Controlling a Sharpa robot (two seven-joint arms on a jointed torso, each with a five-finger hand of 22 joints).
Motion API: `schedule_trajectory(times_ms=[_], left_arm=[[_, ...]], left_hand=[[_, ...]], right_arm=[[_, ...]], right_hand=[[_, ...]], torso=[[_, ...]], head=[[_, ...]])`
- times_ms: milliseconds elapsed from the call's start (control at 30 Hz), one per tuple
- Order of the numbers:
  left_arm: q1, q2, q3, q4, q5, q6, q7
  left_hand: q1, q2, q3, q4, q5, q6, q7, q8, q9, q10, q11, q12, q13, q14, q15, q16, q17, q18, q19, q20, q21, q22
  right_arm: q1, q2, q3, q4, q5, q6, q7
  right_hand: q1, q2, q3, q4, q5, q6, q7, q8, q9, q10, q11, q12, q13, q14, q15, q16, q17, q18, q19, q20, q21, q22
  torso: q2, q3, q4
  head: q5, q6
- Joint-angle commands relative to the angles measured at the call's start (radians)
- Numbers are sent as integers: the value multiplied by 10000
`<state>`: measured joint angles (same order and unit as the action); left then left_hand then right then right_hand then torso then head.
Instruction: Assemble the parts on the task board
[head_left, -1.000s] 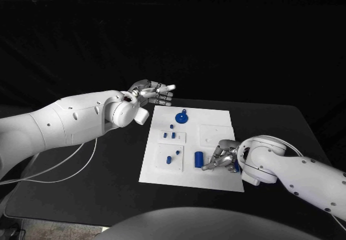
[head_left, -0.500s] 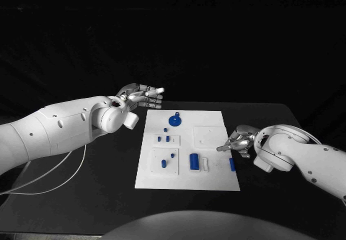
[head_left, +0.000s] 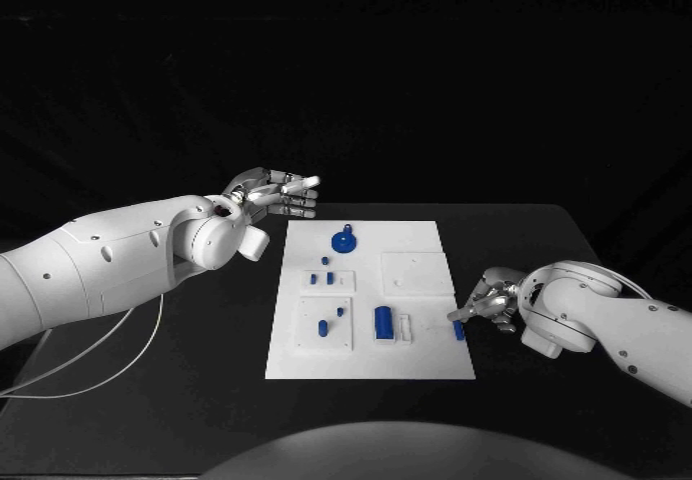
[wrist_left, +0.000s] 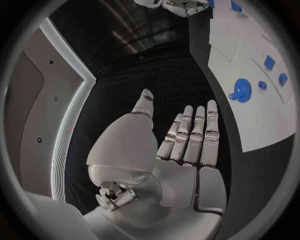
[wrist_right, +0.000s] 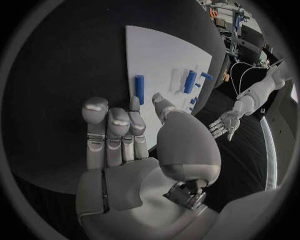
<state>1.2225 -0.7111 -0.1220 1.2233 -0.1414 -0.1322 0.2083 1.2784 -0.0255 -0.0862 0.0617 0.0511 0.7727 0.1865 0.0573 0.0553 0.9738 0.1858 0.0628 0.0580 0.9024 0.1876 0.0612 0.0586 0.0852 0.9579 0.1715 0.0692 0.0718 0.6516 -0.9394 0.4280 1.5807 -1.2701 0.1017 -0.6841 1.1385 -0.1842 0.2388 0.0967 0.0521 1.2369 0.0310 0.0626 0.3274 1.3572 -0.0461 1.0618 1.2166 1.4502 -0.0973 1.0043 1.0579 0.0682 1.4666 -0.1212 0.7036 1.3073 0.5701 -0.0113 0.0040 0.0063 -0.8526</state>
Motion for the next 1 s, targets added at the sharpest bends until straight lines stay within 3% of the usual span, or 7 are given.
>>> schedule_trajectory(times_ms=[33,200,400,633,767,867,1000], left_arm=[[1,-19,7,50,-17,90,146],[1,-38,7,60,-17,80,133],[1,-51,6,69,-17,93,103],[1,-45,6,60,-17,104,60],[1,-42,5,58,-17,113,25],[1,-46,5,47,-17,110,-3],[1,-49,4,27,-17,114,-36]], left_hand=[[-19,60,21,-51,-40,26,3,2,0,-9,-29,1,6,75,0,-24,4,54,-9,-10,19,-3],[-22,58,22,-47,-40,19,4,1,-1,-9,-30,1,7,76,0,-24,4,54,-9,-10,18,-3],[-30,52,27,-34,-40,-3,7,-3,-3,-7,-31,2,7,80,0,-23,4,53,-10,-10,18,-4],[-35,30,34,-15,-41,-18,9,-3,-3,-12,-29,0,6,62,2,-25,3,52,-9,-11,18,-4],[-38,26,53,16,-41,-41,10,-4,-4,-15,-27,0,7,63,4,-24,4,52,-9,-11,18,-4],[-38,26,53,16,-41,-41,10,-4,-4,-15,-27,0,7,63,4,-24,4,52,-9,-11,18,-4],[-32,28,63,31,-41,-86,14,-7,-6,-19,-25,0,6,61,4,-24,4,52,-10,-10,18,-4]], right_arm=[[-135,57,7,-40,-814,839,-404],[-317,200,9,-68,-990,765,-425],[-384,294,10,-162,-1281,639,-430],[-415,433,10,-312,-1572,400,-434],[-450,505,10,-337,-1620,269,-431],[-465,523,10,-374,-1621,126,-426],[-474,520,11,-444,-1459,-100,-405]], right_hand=[[-179,-41,11,221,-35,-109,20,4,-70,-117,-5,-79,-36,4,-11,-91,-21,-121,499,-17,-120,634],[-142,-175,-290,645,-36,-148,43,27,-293,-132,6,-125,-53,15,-9,-164,-11,-118,522,-16,-203,595],[-36,-185,-299,758,-36,-93,37,17,-399,-116,2,-110,-33,32,-10,-176,33,-126,527,-20,-163,616],[270,-36,211,380,-36,-14,0,16,-446,-85,-26,-101,-25,39,-26,-185,62,-134,528,-33,-137,628],[981,376,1232,-330,2,-36,-54,3,-506,-103,-73,-116,-28,39,-48,-213,50,-149,523,-43,-153,626],[677,682,2243,-1774,1137,-26,14,15,-493,-181,-41,-126,-31,39,-41,-253,14,-144,520,-31,-167,630],[26,1005,3334,-2981,1719,-102,157,18,-307,-206,-8,-143,-66,29,-7,-265,-10,-103,514,4,-150,668]], torso=[[-5,-26,28],[7,-8,37],[2,-20,41],[4,-9,16],[9,1,30],[4,-6,19],[3,-5,11]], head=[[-55,-16],[0,-24],[-3,-45],[11,-65],[21,-69],[18,-75],[36,-73]])
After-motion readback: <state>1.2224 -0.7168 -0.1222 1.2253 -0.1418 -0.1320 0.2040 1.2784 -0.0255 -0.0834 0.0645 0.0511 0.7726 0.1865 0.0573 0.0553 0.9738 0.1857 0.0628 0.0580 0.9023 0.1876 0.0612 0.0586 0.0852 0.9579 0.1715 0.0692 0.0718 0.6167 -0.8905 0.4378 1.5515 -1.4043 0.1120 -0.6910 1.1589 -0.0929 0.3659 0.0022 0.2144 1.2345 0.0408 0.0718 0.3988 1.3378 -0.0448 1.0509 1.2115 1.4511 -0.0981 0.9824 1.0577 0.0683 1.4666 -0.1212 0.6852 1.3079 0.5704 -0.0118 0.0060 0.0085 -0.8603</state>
